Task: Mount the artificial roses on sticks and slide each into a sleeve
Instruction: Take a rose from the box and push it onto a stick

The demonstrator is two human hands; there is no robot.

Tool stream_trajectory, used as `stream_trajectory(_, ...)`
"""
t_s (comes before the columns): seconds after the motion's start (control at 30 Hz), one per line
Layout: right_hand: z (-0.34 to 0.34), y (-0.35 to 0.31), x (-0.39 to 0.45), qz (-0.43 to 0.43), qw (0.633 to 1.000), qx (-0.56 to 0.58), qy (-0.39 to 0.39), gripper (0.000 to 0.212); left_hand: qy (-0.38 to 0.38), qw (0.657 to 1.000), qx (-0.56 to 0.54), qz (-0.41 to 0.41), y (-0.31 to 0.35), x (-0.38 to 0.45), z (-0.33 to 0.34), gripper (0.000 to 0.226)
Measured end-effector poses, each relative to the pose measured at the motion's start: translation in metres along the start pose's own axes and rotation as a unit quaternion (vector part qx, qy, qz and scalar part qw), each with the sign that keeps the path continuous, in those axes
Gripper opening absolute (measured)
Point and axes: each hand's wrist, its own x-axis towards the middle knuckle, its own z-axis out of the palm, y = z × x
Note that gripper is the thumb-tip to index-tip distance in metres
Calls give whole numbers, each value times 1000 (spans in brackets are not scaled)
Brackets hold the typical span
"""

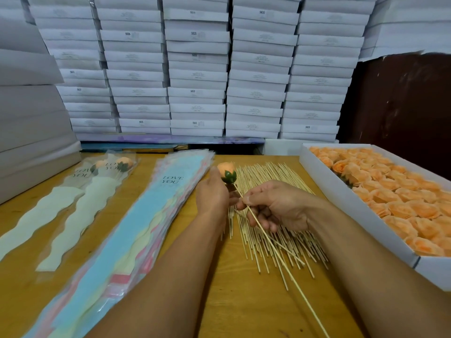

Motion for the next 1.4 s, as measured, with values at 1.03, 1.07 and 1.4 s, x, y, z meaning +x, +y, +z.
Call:
stream_trajectory(1.03,-7,8,9,17,998,15,50,19,-35,673,734,83,40,90,-94,59)
stream_trajectory(1.07,-7,9,9,17,999,14,50,19,-37,675,732,83,38,90,-95,59)
stream_trajectory(1.4,-7,9,9,18,998,11,52,19,-7,637,758,141,30,95,-96,50)
